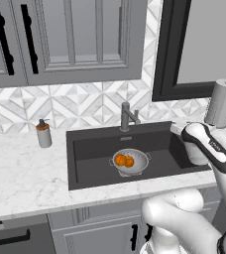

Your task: Put the colander in the sink, put the orange, orange in the colander, and turn on the sink faucet and pour water over the colander.

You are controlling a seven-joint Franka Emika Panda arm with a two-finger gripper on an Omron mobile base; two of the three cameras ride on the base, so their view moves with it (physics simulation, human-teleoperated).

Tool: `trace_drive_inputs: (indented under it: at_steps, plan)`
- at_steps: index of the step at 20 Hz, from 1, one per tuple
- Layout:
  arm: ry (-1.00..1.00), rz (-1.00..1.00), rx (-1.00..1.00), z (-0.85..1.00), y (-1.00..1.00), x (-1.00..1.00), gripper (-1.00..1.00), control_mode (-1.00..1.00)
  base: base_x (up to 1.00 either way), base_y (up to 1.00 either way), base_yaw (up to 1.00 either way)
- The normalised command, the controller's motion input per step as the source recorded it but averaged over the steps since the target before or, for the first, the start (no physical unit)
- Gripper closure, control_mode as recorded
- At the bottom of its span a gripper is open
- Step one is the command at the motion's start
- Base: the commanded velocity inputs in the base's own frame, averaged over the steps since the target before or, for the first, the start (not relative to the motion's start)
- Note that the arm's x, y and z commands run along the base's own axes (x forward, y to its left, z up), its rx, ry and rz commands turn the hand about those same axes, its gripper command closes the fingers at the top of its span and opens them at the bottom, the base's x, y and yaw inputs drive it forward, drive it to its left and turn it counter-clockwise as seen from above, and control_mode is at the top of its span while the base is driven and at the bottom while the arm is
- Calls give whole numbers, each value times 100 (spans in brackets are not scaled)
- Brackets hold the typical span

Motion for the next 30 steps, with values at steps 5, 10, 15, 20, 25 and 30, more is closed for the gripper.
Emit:
trace_drive_inputs:
  at_steps: [5, 10, 15, 20, 25, 30]
  plan:
    - [0, 0, 0, 0, 10, 42, -100, -100, 0, 0, 0]
    - [0, 0, 0, -5, 0, 30, -100, -100, 0, 0, 0]
    - [-1, 0, 0, -27, -12, 23, -100, -100, 0, 0, 0]
    - [-2, 0, 0, -41, -10, 29, -100, -100, 0, 0, 0]
    - [-5, 0, 0, -34, 0, 22, -100, -100, 0, 0, 0]
    - [-6, 0, -1, -20, 3, 29, -100, -100, 0, 0, 0]
